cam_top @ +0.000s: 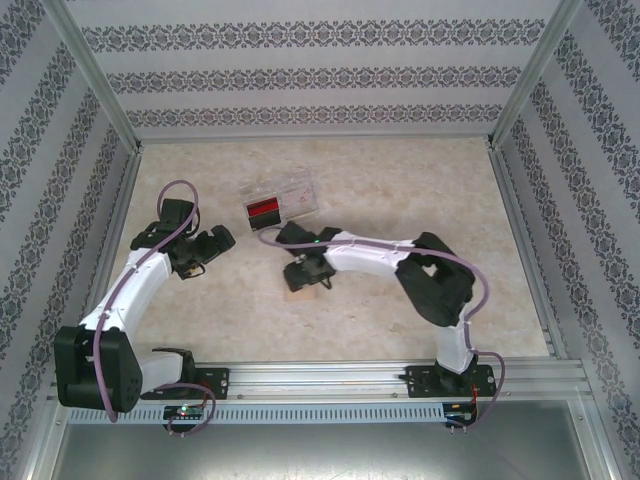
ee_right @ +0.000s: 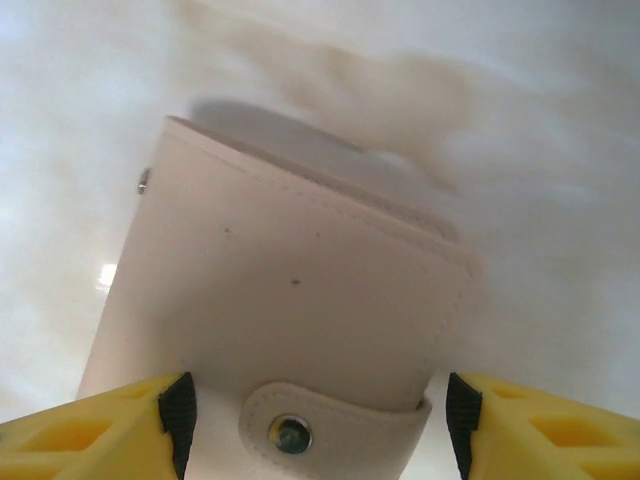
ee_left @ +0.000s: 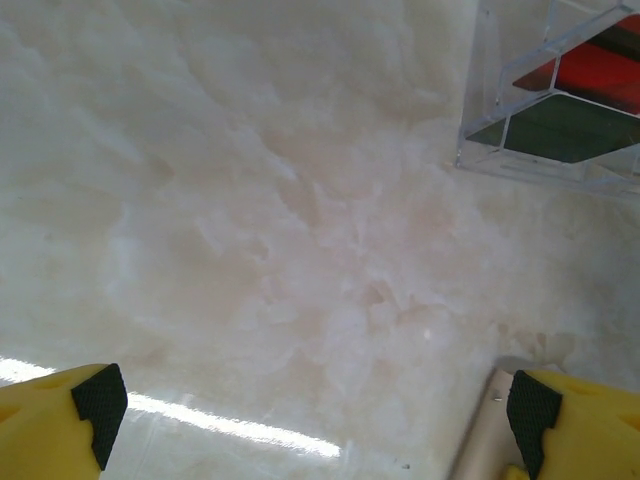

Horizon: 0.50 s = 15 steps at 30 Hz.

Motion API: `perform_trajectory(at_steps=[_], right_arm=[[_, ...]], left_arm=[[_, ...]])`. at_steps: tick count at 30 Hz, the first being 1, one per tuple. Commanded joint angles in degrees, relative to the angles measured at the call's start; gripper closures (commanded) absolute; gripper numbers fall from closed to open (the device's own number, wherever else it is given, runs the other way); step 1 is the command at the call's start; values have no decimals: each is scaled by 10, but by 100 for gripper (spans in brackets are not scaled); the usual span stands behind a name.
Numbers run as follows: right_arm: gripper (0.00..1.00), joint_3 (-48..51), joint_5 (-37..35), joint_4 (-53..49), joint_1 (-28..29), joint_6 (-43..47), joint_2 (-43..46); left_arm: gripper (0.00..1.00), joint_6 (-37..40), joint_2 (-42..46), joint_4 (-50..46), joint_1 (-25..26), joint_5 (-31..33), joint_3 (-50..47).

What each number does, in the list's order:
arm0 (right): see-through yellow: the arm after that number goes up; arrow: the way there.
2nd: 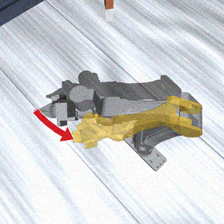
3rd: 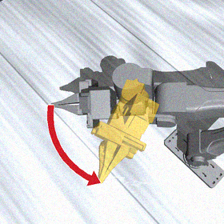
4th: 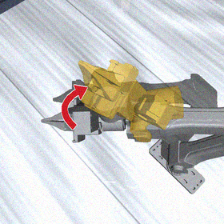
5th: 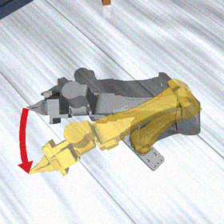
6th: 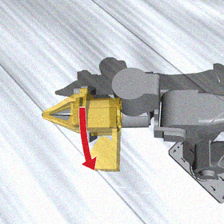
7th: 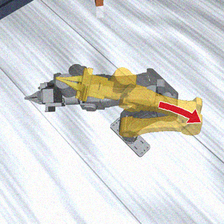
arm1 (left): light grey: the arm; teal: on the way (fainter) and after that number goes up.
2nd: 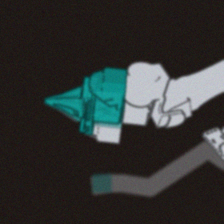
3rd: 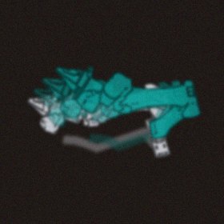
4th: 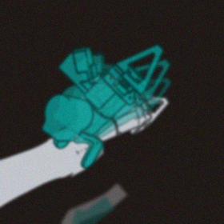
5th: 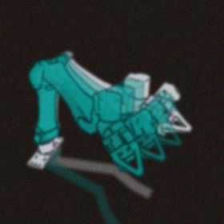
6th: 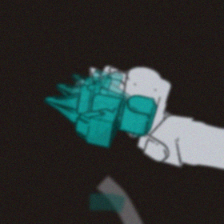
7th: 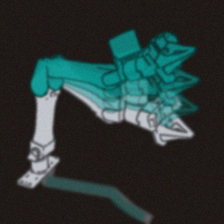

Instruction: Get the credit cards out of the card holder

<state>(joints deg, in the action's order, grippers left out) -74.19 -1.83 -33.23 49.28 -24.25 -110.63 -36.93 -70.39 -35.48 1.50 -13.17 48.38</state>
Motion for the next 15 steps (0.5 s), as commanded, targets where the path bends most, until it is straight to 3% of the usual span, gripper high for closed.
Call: perform_trajectory(at_steps=[1,8,11,15], right_arm=[[33,45,41,-16,-62,75,30],[34,98,104,66,-85,-29,104],[42,135,98,92,-102,-92,130],[52,167,82,110,-110,-99,142]], left_arm=[[0,1,-15,32,4,-53,1],[0,-11,-51,67,62,-113,14],[2,-42,-71,111,104,-146,12],[8,-100,-112,196,158,-203,7]])
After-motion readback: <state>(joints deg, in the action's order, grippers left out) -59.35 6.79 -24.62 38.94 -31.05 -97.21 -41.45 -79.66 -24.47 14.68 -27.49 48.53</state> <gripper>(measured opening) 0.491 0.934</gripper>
